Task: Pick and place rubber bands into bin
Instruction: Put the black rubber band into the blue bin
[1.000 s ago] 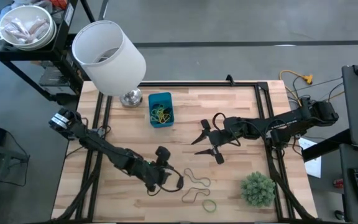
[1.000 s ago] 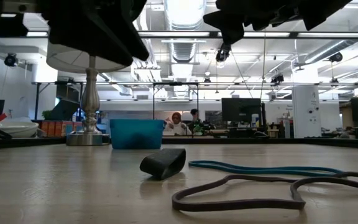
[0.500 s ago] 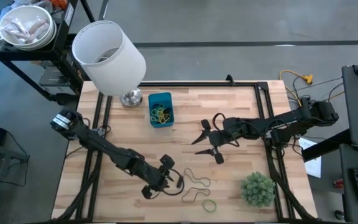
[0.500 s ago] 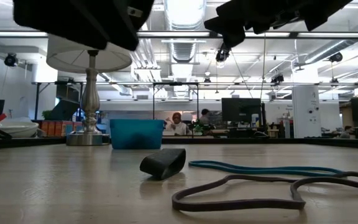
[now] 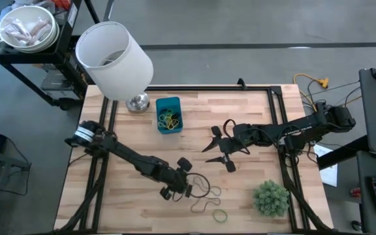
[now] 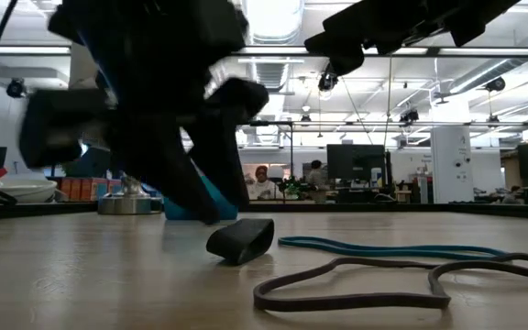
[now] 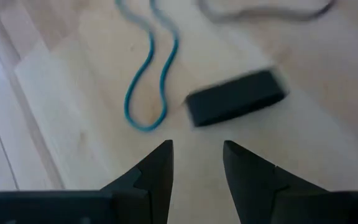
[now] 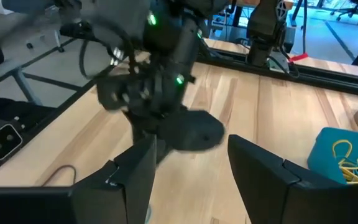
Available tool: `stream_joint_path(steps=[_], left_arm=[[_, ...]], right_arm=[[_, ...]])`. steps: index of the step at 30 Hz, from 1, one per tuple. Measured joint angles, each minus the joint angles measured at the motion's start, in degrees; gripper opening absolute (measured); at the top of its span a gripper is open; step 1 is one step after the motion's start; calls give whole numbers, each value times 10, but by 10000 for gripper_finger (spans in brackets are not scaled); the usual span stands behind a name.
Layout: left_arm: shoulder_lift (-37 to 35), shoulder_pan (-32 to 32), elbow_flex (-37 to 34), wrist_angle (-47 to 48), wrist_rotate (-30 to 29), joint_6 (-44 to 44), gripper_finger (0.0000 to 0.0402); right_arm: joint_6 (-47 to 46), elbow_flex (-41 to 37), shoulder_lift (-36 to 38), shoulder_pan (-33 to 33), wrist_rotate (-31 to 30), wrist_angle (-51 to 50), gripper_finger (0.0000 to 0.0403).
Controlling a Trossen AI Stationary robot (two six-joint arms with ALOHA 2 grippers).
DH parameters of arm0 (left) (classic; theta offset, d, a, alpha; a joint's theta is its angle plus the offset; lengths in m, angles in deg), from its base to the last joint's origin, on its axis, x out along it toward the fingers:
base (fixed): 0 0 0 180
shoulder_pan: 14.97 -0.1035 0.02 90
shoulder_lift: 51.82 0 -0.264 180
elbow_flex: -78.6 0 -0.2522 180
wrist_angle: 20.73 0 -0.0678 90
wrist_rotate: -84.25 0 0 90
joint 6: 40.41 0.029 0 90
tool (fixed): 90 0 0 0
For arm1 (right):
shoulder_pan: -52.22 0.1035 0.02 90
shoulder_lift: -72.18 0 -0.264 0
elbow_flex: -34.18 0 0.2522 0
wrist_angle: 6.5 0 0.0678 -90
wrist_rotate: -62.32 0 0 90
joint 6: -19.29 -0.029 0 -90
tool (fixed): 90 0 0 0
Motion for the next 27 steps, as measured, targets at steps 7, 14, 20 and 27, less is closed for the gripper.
stream_joint_path(steps=[7, 14, 20, 27], left_arm=[[16, -7, 9, -6, 4, 0, 125], [19, -8, 9, -19, 28, 0, 125], [24, -8, 9, -41, 50, 5, 125], [24, -8, 9, -52, 61, 5, 125]], right_arm=[[0, 0, 0, 0, 1, -9, 188], [0, 0, 0, 0, 1, -9, 187], [0, 0, 0, 0, 1, -9, 187], [0, 0, 0, 0, 1, -9, 187]])
